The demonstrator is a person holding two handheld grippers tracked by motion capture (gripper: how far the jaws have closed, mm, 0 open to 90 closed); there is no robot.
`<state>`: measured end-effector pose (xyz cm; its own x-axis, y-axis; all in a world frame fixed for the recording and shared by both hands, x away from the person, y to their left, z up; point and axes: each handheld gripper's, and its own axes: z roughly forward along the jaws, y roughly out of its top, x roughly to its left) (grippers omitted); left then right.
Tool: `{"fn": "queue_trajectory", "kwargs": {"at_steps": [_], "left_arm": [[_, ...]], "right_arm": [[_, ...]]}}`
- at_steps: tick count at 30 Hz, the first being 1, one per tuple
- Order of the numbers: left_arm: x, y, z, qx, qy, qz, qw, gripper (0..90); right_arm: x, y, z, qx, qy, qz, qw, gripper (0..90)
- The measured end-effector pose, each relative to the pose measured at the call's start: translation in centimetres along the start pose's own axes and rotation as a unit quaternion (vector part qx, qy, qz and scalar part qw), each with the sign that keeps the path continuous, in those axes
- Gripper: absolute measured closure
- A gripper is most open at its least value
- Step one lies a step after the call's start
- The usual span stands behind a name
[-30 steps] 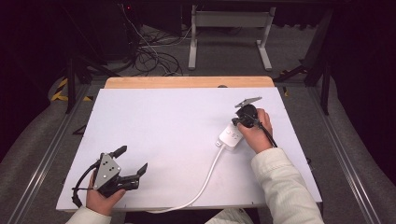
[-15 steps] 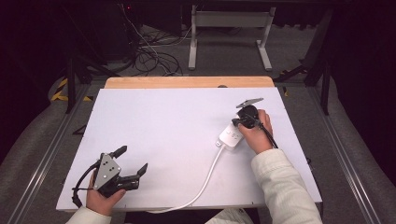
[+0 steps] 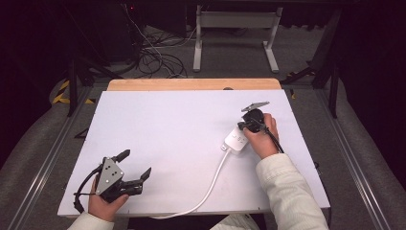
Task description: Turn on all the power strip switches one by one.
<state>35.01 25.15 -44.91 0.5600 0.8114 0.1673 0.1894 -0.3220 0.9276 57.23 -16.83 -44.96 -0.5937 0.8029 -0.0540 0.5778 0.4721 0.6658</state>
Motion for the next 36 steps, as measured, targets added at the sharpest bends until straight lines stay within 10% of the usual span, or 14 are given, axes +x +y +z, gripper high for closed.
{"fn": "queue_trajectory", "kwargs": {"at_steps": [10, 15, 36], "left_arm": [[0.0, 0.0, -0.1, -0.001, 0.001, -0.002, 1.0, 13.0], [0.1, 0.0, 0.0, 0.0, 0.001, -0.002, 1.0, 12.9], [0.0, 0.0, 0.0, -0.001, 0.002, -0.001, 1.0, 12.9]], "right_arm": [[0.4, 0.1, 0.1, 0.006, -0.014, 0.003, 0.9999, 90.0], [0.1, 1.0, -2.6, -0.066, 0.015, 0.015, 0.9976, 90.0], [0.3, 2.5, -4.5, -0.084, 0.011, -0.011, 0.9963, 90.0]]}}
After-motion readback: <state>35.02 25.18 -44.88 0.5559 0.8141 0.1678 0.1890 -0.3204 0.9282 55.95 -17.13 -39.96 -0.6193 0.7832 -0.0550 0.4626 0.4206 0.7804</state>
